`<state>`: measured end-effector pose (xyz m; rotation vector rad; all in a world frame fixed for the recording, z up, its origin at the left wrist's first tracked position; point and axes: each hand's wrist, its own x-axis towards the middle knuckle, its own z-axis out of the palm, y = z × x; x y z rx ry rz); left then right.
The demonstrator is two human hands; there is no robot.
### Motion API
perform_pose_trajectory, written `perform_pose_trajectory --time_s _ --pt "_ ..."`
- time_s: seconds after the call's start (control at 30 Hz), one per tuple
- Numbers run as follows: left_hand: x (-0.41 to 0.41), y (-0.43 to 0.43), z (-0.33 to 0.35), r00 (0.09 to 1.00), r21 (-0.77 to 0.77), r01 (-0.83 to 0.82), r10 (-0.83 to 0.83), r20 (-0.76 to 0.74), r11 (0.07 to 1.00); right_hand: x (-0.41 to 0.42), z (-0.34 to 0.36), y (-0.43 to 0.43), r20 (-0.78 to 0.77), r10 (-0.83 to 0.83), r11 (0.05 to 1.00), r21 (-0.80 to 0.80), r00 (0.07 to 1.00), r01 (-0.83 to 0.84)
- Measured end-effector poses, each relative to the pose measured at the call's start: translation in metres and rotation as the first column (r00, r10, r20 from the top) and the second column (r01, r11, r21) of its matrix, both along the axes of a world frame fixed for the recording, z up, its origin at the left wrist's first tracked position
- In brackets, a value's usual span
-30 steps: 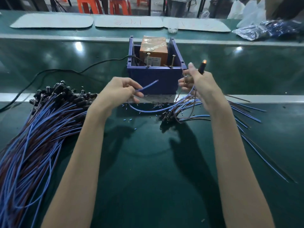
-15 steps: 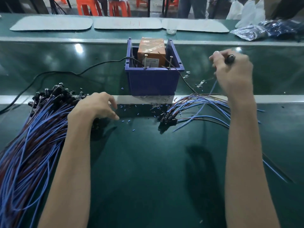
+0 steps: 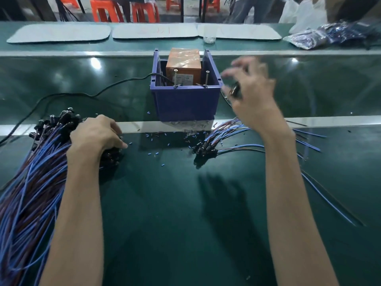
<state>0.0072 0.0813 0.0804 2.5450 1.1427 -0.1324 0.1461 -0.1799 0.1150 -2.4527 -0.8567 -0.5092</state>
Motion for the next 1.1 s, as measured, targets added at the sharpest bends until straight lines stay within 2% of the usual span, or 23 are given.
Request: perform_pose_trajectory --time_s 0.07,0.1,0.17,0.37,0.57,0.77,0.87,0.97,1.1 --pt "0.001 -0.002 -0.002 1.0 0.006 0.004 -0.004 -0.015 1.0 0.004 -0.015 0.002 -0.322 0.038 0.929 -0.337 0.946 -0.152" --pt "0.002 -0.001 -0.002 1.0 0.002 0.017 -0.017 -0.024 1.0 0.004 -0.023 0.004 -0.443 0.028 0.868 -0.433 0.896 -0.242" --pt "0.002 0.0 -0.002 0.998 -0.011 0.043 -0.043 -0.052 0.999 0.002 -0.034 0.01 -0.563 0.005 0.815 -0.476 0.827 -0.329" --pt "0.003 -0.001 -0.005 0.995 0.013 0.075 -0.074 -0.068 0.997 -0.001 -0.037 0.015 -0.604 0.043 0.869 -0.37 0.796 -0.329" --pt "0.0 0.005 -0.004 0.998 -0.012 0.055 -0.055 0.005 0.998 -0.001 -0.034 0.015 -0.632 0.066 0.9 -0.296 0.772 -0.32" --pt "-0.002 0.004 -0.001 0.995 -0.008 0.098 -0.098 -0.031 0.995 -0.006 -0.027 0.016 -0.621 0.157 0.914 -0.203 0.768 -0.351" --pt "-0.003 -0.001 0.01 0.993 0.082 0.103 -0.107 0.055 0.991 -0.009 -0.024 0.02 -0.612 0.215 0.918 -0.139 0.761 -0.371" --pt "-0.003 -0.01 0.023 0.969 0.104 0.11 -0.13 0.212 0.988 -0.014 -0.023 0.025 -0.61 0.276 0.923 -0.047 0.743 -0.381" --pt "0.003 -0.037 0.036 0.852 0.083 0.16 -0.181 0.491 0.984 -0.023 -0.022 0.035 -0.628 0.364 0.908 0.073 0.688 -0.413"
